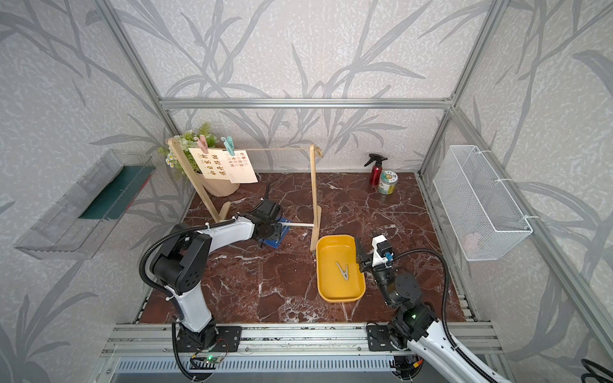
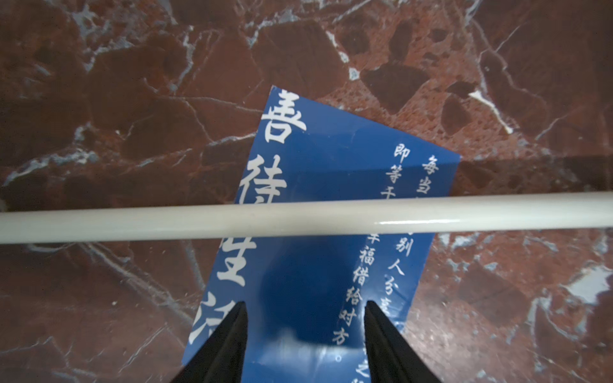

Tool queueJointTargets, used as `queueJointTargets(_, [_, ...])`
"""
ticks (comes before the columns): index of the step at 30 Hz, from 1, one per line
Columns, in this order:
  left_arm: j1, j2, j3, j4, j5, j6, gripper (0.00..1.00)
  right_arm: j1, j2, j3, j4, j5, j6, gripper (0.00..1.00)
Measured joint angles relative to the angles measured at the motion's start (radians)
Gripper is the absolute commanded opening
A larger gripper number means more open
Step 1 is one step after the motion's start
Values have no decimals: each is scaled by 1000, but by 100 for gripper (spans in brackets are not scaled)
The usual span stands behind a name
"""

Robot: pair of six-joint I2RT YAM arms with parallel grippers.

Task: Remove the postcards from the strings
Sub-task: Move the postcard to the center of the board.

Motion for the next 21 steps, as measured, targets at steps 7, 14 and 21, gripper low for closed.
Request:
queueJointTargets(7, [0,23,15,-3,10,-16,56,0,0,0,-2,0,-8,59])
queueJointTargets(14, [-24,-50,-101,51,31,-85,56,0,-40,0,-9,15,-26,59])
queueJointTargets(21, [-158,-157,-221,53,41,-205,56,0,-45,0,-10,23,-37,59])
